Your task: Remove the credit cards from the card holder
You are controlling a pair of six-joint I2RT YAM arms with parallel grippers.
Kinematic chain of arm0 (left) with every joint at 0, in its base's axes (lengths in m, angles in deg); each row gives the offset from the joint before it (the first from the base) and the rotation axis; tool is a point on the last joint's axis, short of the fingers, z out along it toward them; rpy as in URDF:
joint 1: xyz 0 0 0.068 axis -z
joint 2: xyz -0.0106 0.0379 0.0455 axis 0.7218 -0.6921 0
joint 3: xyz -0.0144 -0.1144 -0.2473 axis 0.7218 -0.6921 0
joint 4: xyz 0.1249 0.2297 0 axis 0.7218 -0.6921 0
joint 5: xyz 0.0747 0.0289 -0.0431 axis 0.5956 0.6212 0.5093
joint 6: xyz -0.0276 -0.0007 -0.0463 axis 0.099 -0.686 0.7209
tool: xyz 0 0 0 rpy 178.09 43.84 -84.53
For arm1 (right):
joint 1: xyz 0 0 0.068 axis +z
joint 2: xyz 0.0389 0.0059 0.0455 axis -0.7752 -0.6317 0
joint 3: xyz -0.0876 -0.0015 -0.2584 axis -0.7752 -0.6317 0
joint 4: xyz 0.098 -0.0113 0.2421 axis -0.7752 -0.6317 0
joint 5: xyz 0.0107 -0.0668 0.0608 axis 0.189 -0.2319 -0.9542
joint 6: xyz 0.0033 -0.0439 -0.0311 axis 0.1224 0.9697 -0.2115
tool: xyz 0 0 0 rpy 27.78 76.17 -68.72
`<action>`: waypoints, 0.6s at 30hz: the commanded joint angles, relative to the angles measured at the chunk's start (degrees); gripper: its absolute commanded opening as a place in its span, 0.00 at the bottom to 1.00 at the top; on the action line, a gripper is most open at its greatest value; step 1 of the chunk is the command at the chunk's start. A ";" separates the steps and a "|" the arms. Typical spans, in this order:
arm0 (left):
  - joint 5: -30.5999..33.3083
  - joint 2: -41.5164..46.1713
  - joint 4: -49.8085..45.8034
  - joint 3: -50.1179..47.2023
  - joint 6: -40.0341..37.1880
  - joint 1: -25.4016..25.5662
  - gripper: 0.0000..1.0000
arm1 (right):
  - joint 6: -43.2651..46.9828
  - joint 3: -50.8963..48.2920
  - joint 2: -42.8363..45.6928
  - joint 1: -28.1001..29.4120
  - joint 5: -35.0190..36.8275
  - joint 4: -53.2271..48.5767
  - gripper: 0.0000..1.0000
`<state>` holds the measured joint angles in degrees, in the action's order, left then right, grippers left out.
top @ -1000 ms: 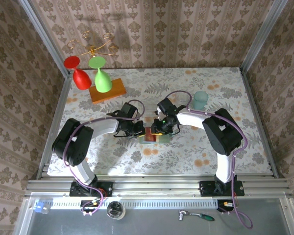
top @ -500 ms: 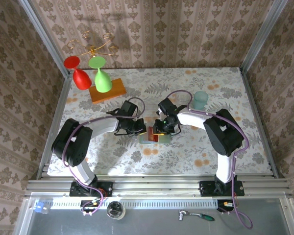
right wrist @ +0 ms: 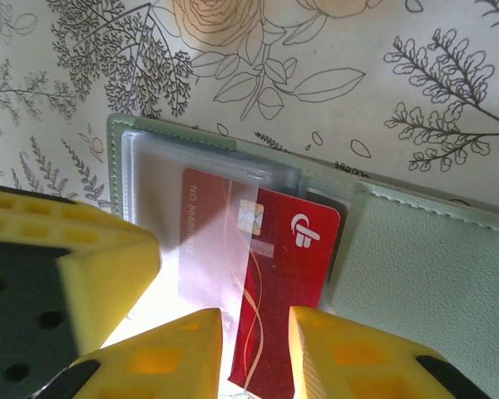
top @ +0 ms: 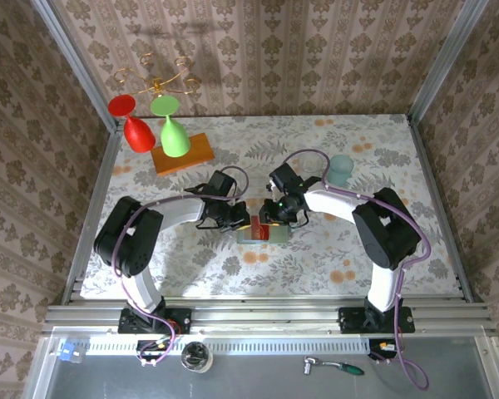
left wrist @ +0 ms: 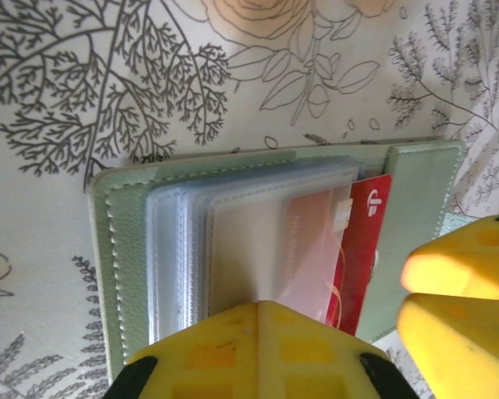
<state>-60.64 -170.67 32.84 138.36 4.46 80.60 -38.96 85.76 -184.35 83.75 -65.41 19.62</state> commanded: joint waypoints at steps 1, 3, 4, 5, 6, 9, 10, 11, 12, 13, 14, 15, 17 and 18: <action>-0.52 0.15 0.44 -1.38 -0.56 -0.03 0.02 | -0.31 -1.69 1.38 -0.06 1.66 -1.32 0.30; 0.15 1.00 -0.18 -2.34 -0.52 -0.03 0.02 | -0.71 -1.92 1.36 -0.14 1.37 -1.06 0.30; 0.49 1.60 -0.14 -3.01 -0.32 -0.07 0.02 | -0.90 -1.98 1.40 -0.19 1.10 -0.87 0.30; 0.70 2.12 0.20 -3.57 -0.15 -0.12 0.02 | -1.08 -2.05 1.36 -0.23 0.82 -0.58 0.30; 0.71 2.45 0.38 -3.93 -0.02 -0.18 0.02 | -1.24 -2.18 1.41 -0.32 0.53 -0.38 0.30; 0.13 2.66 0.76 -3.50 0.07 -0.30 0.02 | -1.52 -2.32 1.32 -0.39 -0.24 0.26 0.30; -0.14 2.74 0.78 -3.02 0.07 -0.24 0.02 | -1.70 -2.33 1.32 -0.45 -0.44 0.23 0.30; -0.24 2.86 0.74 -2.52 0.14 -0.21 0.03 | -1.68 -2.32 1.28 -0.54 -0.68 0.24 0.30; -0.24 3.00 0.71 -2.15 0.16 -0.20 0.03 | -1.63 -2.49 1.29 -0.50 -0.81 0.24 0.30; -0.24 3.18 0.54 -1.64 0.16 -0.20 0.03 | -1.66 -2.68 1.33 -0.58 -1.02 0.26 0.30; -0.24 3.34 0.19 -1.12 0.16 -0.18 0.03 | -1.64 -2.95 1.41 -0.67 -1.15 0.31 0.30; -0.24 3.44 -0.08 -0.78 0.08 -0.15 0.03 | -1.76 -3.25 1.43 -0.75 -1.32 0.46 0.30; -0.37 3.53 -0.40 -0.21 0.03 0.12 0.04 | -2.07 -3.87 1.56 -0.92 -1.67 0.94 0.30; -0.58 3.45 -0.41 -0.03 -0.06 0.23 0.04 | -2.17 -4.11 1.69 -1.00 -1.92 1.28 0.30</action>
<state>-60.77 -169.08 34.22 136.53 4.49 80.62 -40.25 82.81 -184.33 83.23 -65.78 20.21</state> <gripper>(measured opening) 0.064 0.303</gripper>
